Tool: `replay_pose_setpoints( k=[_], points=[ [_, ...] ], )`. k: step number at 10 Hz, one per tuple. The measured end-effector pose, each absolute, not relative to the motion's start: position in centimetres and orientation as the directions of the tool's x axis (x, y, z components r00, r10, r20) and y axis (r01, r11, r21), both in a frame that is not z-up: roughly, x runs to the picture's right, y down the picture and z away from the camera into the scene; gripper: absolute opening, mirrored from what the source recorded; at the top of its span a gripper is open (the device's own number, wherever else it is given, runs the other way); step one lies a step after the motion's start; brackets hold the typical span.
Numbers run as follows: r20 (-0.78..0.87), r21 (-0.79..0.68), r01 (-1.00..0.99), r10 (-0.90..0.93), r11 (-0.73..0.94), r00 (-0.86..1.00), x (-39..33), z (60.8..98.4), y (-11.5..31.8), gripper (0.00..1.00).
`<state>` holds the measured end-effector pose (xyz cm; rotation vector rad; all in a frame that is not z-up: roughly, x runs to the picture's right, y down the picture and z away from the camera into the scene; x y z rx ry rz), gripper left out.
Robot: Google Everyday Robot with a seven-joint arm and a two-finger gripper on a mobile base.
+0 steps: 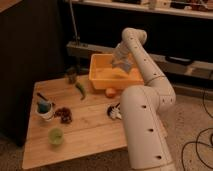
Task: Wipe tray with towel
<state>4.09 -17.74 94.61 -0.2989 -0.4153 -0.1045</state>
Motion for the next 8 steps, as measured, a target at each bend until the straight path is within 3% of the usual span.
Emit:
replay_pose_setpoints(
  k=[5,8],
  points=[
    [0.529,-0.228,0.32,-0.159,0.92,0.834,-6.3,91.3,-11.5,0.0],
    [0.539,-0.219,0.332,-0.17,0.917,0.825,-5.9,89.9,-10.4,0.0]
  ],
)
